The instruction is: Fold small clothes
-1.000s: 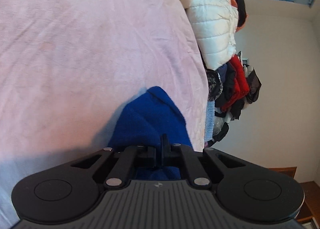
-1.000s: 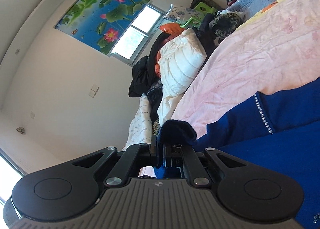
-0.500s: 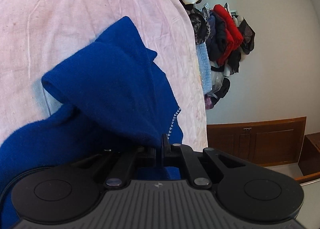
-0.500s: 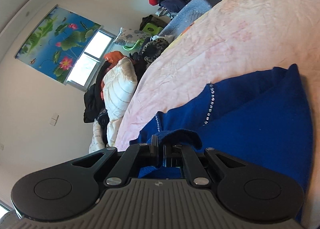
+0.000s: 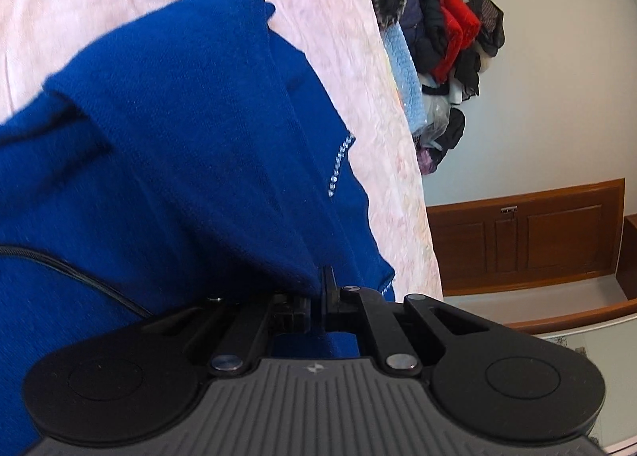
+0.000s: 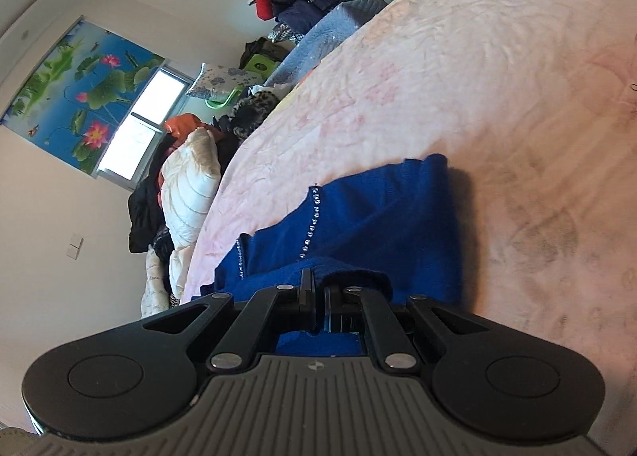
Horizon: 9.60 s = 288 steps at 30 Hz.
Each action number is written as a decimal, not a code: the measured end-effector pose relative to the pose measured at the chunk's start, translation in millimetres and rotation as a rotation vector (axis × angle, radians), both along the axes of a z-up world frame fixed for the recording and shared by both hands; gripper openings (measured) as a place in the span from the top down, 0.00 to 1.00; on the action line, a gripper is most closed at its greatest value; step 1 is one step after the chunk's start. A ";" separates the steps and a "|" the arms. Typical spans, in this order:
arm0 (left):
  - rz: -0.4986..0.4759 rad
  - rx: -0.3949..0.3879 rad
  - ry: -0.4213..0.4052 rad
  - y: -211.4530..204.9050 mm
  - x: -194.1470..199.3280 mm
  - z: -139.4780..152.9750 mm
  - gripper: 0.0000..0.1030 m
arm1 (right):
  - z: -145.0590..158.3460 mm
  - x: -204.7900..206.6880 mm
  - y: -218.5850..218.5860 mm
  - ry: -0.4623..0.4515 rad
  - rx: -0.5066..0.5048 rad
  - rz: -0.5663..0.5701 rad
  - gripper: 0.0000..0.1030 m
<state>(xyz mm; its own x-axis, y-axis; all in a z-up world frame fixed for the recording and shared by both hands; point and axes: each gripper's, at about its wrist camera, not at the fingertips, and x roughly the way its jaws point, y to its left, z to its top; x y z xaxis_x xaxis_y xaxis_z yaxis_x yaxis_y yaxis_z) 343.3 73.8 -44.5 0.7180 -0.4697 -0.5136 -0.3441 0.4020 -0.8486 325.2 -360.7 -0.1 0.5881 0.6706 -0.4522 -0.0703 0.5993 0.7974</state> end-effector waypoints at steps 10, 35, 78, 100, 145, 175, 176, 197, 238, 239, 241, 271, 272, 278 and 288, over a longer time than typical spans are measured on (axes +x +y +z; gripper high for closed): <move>0.000 0.017 0.029 -1.1 1.0 -9.1 0.96 | -18.4 -8.7 -11.6 0.060 0.005 0.044 0.75; 0.003 0.018 0.056 7.6 -2.8 -13.9 0.96 | 10.3 0.3 -11.2 -0.036 -0.168 0.002 0.62; -0.084 0.358 0.065 101.4 -29.1 19.7 0.81 | 13.3 -2.7 70.9 -0.053 -0.461 0.177 0.61; -0.304 1.038 -0.081 30.7 -44.9 36.9 0.73 | 9.0 -4.6 64.3 -0.059 -0.405 0.173 0.59; -0.248 0.880 -0.022 28.3 34.1 52.4 0.34 | 26.6 8.0 101.1 -0.134 -0.717 0.229 0.44; -0.479 1.505 -0.131 -92.9 165.8 22.1 1.00 | 9.0 137.9 143.9 -0.179 -0.751 0.187 0.94; -0.476 1.515 -0.129 -94.2 165.0 22.2 1.00 | 8.9 137.3 142.3 -0.172 -0.734 0.175 0.88; 0.410 0.904 -0.477 175.0 -270.5 182.8 0.00 | 66.2 -245.1 20.7 -0.198 -0.491 0.022 0.42; -0.321 0.046 -0.080 128.8 -336.4 -3.6 0.00 | 4.9 -399.8 24.3 0.074 -0.213 -0.022 0.34; -0.322 0.039 -0.081 128.6 -335.8 -4.0 0.00 | 4.9 -399.7 24.4 0.073 -0.210 -0.022 0.33; -0.316 0.025 -0.091 127.8 -335.2 -5.9 0.00 | 4.6 -399.4 24.6 0.071 -0.199 -0.021 0.30; -0.346 -0.073 -0.020 124.8 -321.6 -25.9 0.68 | -19.1 -382.4 34.3 0.243 0.112 0.045 0.38; -0.343 -0.073 -0.021 125.8 -322.6 -25.4 0.68 | -21.5 -382.7 32.3 0.252 0.118 0.035 0.42; -0.342 0.017 -0.019 125.9 -327.5 -18.6 0.95 | -36.3 -383.9 31.7 0.292 0.110 0.008 0.90; -0.333 0.031 -0.104 134.2 -322.7 15.6 0.95 | -16.8 -385.3 29.6 0.187 0.149 0.015 0.90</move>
<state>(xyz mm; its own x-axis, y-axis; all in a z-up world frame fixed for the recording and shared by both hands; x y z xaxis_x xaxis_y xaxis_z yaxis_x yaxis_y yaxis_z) 20.7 208.1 -28.9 0.5770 -0.6725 -0.4635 -0.1021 0.5037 -0.8578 -60.2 -331.1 -16.8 0.4929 0.7461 -0.4476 0.0788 0.4740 0.8770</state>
